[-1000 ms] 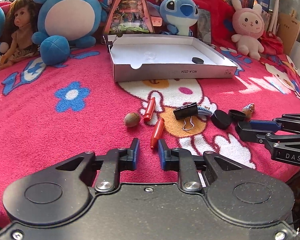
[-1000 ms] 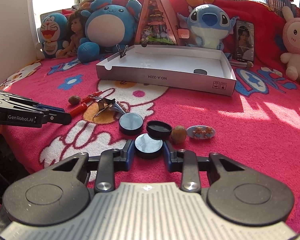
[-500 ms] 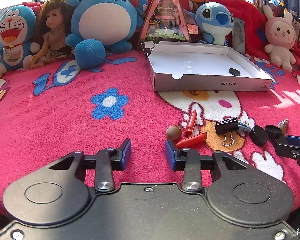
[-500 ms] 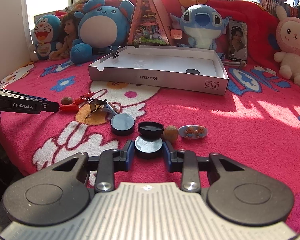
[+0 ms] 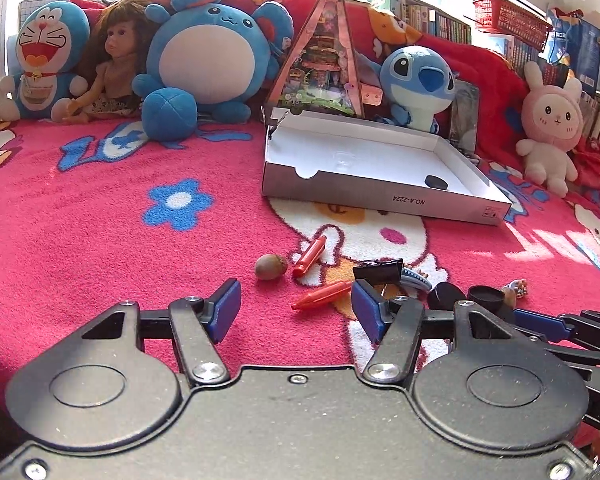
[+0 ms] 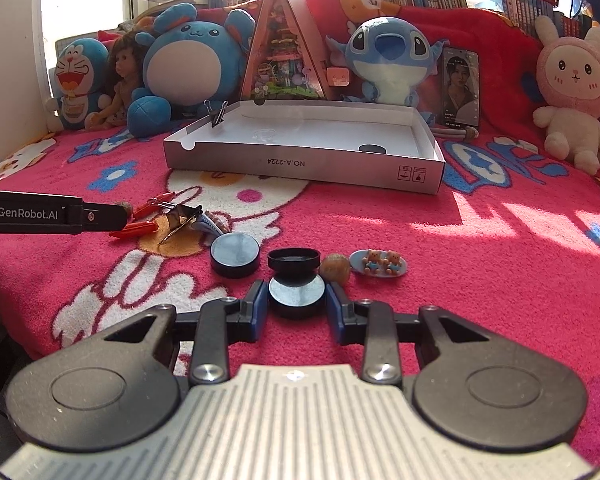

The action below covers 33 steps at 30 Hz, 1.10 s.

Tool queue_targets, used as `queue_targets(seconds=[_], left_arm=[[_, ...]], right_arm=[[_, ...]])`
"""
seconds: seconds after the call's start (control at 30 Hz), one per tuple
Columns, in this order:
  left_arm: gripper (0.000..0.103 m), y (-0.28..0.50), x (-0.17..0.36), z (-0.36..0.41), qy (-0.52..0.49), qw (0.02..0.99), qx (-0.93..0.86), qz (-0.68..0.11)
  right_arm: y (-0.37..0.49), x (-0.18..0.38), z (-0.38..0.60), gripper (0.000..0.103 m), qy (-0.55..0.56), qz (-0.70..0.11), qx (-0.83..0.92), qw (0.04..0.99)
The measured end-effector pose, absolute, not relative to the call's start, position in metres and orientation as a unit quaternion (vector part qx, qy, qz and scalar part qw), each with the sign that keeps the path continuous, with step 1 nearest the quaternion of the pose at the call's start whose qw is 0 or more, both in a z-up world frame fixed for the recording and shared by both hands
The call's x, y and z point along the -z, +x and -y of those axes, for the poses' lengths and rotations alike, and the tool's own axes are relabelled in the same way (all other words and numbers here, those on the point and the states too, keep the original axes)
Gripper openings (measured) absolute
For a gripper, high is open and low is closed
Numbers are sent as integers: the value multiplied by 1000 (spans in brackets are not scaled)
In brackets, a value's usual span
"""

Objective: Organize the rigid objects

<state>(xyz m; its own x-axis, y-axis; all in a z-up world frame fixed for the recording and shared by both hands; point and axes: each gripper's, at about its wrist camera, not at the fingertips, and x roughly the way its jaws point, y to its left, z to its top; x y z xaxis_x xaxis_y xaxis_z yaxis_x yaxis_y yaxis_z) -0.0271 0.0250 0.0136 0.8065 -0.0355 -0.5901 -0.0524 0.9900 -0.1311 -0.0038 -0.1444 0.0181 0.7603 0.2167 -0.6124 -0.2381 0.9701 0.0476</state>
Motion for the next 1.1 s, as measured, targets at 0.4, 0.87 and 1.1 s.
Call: queue_targets(seconds=[0.4,0.87,1.1], left_arm=[[19,-17,-1,-37,-28,945,-12,-326],[59,-25,-9,-27,-17,955,-2,-297],[62,-16,-2,-25,0,955,-24,-295]], right_arm=[[-5,-16,146,50,-17,-322,-121,939],[-4,-16,145,50,-12,-321,-121,939],[-5,-16,144,50,-10,-320,-120,940]])
